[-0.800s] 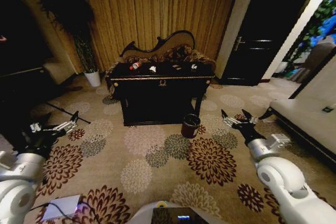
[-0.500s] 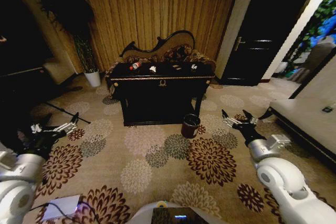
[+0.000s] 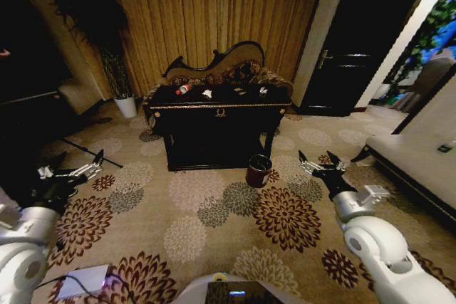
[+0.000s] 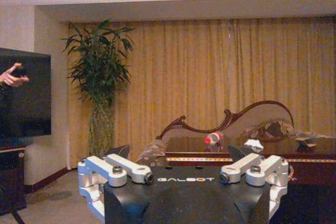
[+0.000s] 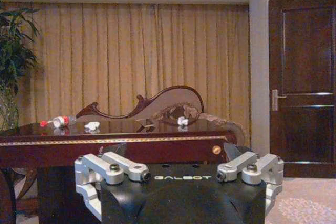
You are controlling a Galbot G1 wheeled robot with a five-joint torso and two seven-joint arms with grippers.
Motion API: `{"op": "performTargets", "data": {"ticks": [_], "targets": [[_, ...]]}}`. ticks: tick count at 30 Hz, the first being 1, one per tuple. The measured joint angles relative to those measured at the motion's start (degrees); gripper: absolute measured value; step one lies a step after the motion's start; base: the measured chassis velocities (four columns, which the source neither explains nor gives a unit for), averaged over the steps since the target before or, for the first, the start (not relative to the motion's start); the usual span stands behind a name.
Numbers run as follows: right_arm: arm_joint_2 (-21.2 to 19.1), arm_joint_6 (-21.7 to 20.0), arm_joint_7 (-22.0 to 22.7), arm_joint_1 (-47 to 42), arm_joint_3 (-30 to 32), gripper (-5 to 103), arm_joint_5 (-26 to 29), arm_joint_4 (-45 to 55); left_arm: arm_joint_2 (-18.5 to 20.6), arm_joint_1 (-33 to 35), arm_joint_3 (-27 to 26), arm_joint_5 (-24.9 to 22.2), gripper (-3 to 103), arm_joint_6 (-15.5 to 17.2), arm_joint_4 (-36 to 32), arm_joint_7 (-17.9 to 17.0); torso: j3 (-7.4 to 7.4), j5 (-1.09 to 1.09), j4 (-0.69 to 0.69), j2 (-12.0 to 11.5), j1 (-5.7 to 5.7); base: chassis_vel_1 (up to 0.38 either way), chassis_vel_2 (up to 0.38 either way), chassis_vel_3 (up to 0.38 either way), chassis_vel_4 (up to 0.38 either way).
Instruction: Move to the front of the table and place the trash on the table into the trash bin.
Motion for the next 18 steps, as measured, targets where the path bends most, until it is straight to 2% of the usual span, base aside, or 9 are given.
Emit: {"op": "performTargets", "data": {"ticks": [18], "targets": [[0.23, -0.09, 0.04, 0.8, -1.66, 100, -0.41, 0.49, -0.3, 0.07, 0.18, 0.15, 100, -0.05, 0.06, -0.02, 0.0, 0.0, 0.0, 0.0, 0.0, 0.0, 0.0, 0.0, 0.0]]}}
